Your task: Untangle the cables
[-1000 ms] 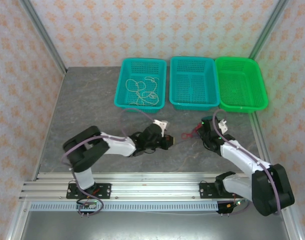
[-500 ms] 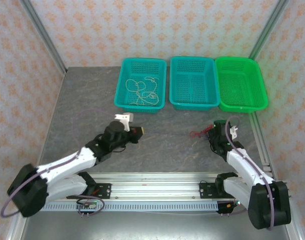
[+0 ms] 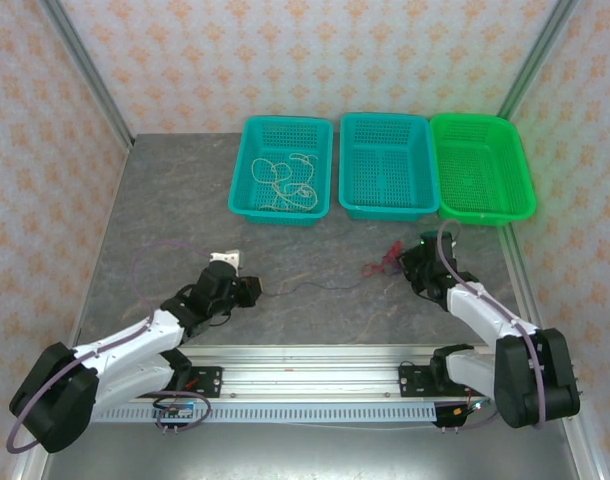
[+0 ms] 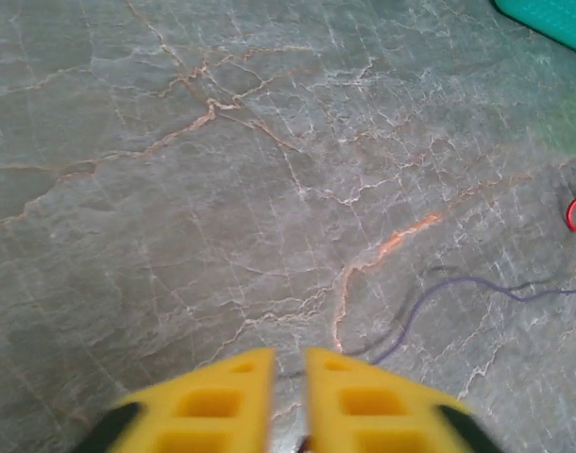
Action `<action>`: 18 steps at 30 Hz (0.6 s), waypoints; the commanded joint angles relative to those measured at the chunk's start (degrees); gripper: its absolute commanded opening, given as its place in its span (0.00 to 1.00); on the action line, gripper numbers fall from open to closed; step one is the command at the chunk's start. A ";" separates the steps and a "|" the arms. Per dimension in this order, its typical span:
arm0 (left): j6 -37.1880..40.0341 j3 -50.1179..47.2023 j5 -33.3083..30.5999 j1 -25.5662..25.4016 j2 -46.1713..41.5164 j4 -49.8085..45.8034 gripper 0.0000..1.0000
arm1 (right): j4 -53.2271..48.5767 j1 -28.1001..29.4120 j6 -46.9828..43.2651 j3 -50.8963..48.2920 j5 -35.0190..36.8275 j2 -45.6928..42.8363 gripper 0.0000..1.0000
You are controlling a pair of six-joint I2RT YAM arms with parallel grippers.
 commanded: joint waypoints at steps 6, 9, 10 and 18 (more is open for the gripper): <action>8.37 8.66 -1.97 -2.65 -5.57 -6.72 0.50 | 0.15 4.73 -2.82 5.55 0.34 -0.28 0.00; 10.72 12.01 1.40 -6.24 -4.17 -4.89 0.52 | 0.18 5.47 -2.87 6.24 0.64 0.40 0.00; 11.60 13.43 1.72 -8.32 -2.99 -4.26 0.52 | 0.21 5.60 -2.84 6.31 0.77 0.61 0.00; 19.65 30.45 1.98 -21.45 21.00 -1.45 0.52 | 1.21 6.03 -1.88 6.30 0.34 1.60 0.00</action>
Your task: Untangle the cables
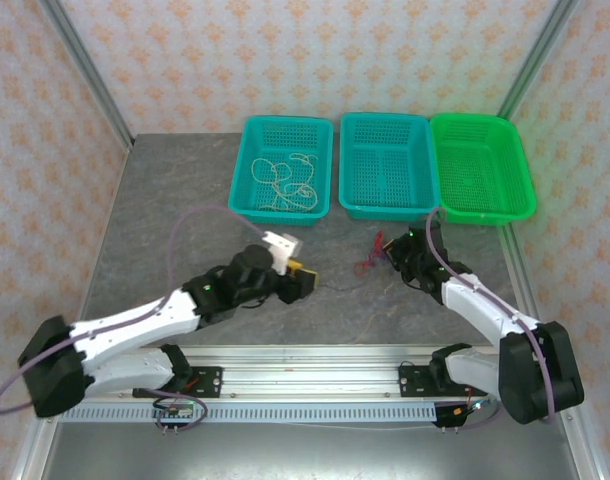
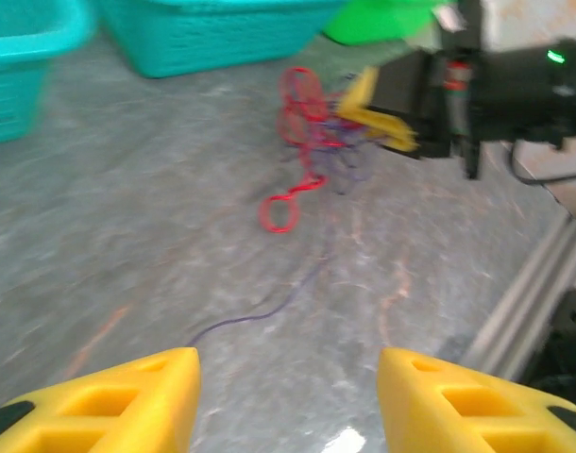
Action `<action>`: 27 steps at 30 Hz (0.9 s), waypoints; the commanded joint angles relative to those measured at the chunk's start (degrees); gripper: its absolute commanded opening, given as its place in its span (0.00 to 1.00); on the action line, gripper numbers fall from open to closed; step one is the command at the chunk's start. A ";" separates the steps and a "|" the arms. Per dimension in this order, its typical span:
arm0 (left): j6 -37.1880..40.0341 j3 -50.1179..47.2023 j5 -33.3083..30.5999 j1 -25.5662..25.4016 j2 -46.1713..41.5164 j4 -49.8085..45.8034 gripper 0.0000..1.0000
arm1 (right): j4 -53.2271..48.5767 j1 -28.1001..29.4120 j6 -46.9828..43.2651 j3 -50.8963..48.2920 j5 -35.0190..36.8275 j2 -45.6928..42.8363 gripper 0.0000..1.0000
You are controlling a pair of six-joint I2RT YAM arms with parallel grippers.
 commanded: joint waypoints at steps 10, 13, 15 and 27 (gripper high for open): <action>4.06 22.83 6.45 -2.07 32.92 -0.54 0.51 | 0.61 0.73 0.07 0.13 0.87 -1.62 0.00; 2.97 25.66 7.57 -2.12 37.88 -0.07 0.54 | 0.20 0.72 -0.18 0.13 1.06 -1.90 0.00; 1.93 26.87 6.42 -2.18 41.03 -0.40 0.56 | -0.17 0.73 -0.37 0.19 1.35 -1.97 0.00; -2.98 24.40 4.59 -2.12 44.21 4.66 0.00 | -2.05 0.73 0.08 0.31 4.09 -2.22 0.00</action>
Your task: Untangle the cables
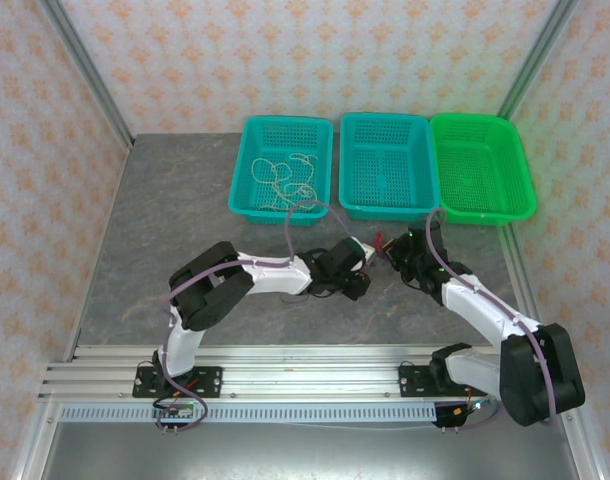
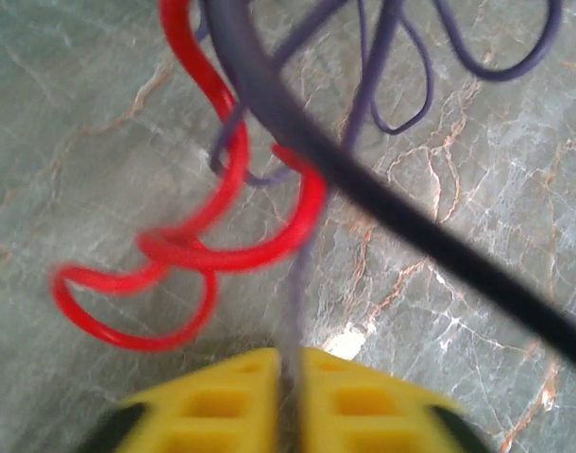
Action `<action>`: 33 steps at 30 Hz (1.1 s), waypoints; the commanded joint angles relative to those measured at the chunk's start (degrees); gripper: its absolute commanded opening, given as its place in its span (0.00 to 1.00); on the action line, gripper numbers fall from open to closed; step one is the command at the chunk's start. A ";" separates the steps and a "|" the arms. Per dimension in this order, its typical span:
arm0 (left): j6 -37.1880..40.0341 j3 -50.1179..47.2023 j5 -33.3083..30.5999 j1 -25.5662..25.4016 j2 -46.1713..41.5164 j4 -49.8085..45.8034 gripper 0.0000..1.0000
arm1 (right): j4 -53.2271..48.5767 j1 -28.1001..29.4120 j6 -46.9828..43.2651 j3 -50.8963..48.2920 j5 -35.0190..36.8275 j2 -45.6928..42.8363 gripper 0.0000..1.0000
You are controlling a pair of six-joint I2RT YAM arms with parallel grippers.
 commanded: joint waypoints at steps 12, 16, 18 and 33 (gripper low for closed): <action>-13.87 -25.57 -5.63 10.77 -30.26 8.09 0.00 | -12.36 -1.26 3.06 -2.35 26.06 -10.22 0.00; -13.64 -32.04 -8.07 16.64 -41.44 3.42 0.00 | -13.38 -3.94 5.49 -4.03 27.55 -10.36 0.02; -13.03 -33.59 -9.85 18.71 -47.07 -0.32 0.00 | -12.74 -4.94 6.32 -4.93 27.59 -10.21 0.05; -10.33 -35.83 -14.20 24.55 -68.36 -15.93 0.00 | -8.42 -7.68 7.44 -6.39 24.58 -10.49 0.12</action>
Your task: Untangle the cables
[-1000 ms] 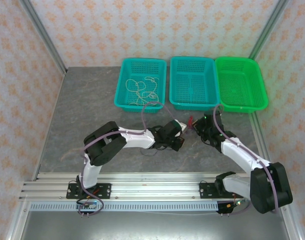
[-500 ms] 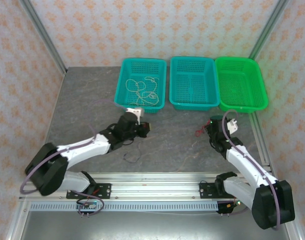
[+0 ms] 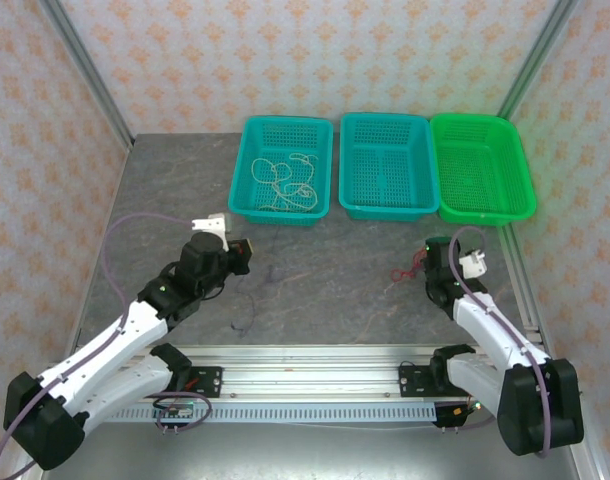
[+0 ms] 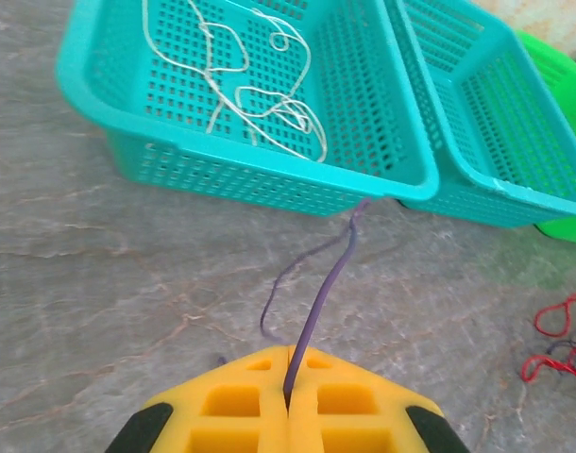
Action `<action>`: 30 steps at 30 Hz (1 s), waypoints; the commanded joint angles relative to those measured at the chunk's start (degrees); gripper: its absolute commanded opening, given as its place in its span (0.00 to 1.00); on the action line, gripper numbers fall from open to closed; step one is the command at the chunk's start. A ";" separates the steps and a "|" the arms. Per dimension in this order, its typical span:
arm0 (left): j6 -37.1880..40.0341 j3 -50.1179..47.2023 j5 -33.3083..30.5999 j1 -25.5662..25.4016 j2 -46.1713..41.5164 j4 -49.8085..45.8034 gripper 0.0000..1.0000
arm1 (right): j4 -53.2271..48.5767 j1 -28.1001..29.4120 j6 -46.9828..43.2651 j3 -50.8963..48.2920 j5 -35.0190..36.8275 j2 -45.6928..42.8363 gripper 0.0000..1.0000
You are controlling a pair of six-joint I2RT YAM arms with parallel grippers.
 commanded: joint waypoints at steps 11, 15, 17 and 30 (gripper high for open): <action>0.27 11.89 17.91 0.39 0.34 4.39 0.00 | 14.87 5.21 -14.34 2.74 -26.18 5.20 0.19; 0.72 22.70 20.53 -0.05 6.06 5.92 0.00 | 16.53 7.29 -13.70 2.97 -26.54 7.95 0.14; 1.47 28.51 20.79 -0.73 9.56 6.33 0.00 | 17.02 7.82 -13.40 3.05 -27.01 8.80 0.13; 10.19 69.16 19.00 -2.42 40.93 3.18 0.00 | 14.00 8.47 -13.14 0.51 -27.39 4.24 0.13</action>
